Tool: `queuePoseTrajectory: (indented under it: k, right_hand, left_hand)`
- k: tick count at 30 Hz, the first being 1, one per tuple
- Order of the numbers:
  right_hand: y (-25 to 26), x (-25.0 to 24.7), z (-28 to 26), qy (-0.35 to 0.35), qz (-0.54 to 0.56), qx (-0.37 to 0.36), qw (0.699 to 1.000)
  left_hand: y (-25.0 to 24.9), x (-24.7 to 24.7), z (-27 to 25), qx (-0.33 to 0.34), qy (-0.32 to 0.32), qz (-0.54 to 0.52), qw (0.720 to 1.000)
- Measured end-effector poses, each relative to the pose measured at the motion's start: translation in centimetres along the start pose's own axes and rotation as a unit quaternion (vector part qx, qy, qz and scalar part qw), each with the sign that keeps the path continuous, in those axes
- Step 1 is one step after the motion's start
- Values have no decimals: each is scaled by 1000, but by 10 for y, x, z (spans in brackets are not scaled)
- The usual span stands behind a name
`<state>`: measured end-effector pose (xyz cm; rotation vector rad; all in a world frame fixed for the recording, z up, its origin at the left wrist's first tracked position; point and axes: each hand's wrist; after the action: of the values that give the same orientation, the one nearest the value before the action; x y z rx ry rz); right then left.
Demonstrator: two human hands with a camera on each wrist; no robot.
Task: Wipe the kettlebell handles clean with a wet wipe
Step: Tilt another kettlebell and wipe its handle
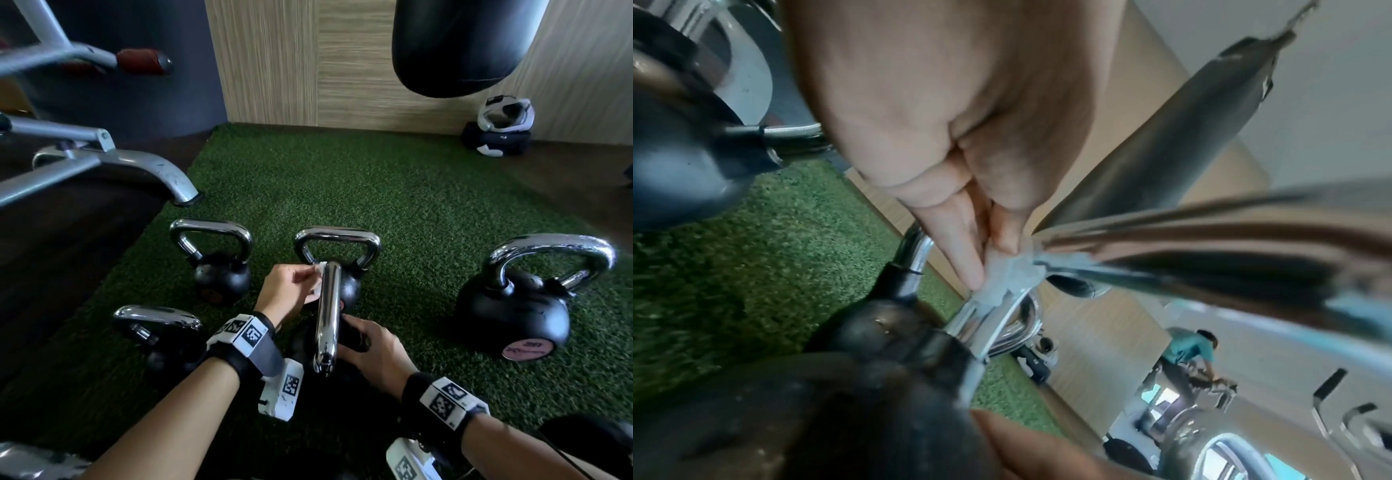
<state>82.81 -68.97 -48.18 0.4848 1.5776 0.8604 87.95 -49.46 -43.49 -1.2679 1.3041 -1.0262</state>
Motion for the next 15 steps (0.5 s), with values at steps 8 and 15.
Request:
queuePoseTrajectory:
  k: [8,15]
  right_hand:
    - [0,0,-3,0,3,-3,1000]
    - [3,-2,-4,5,-3,-12,1000]
  left_hand:
    - [-10,-15,-16,-75,53,-154,984]
    - [-21,-8,-22,-48,10,-141,989]
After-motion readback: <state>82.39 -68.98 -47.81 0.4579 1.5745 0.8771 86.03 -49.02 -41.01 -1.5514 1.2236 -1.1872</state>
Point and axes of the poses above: each hand's wrist, its own z-axis towards the middle knuckle, its own x-axis out of the palm, y = z × x, and after that the axes turned 6 degrees about -x, right-handed
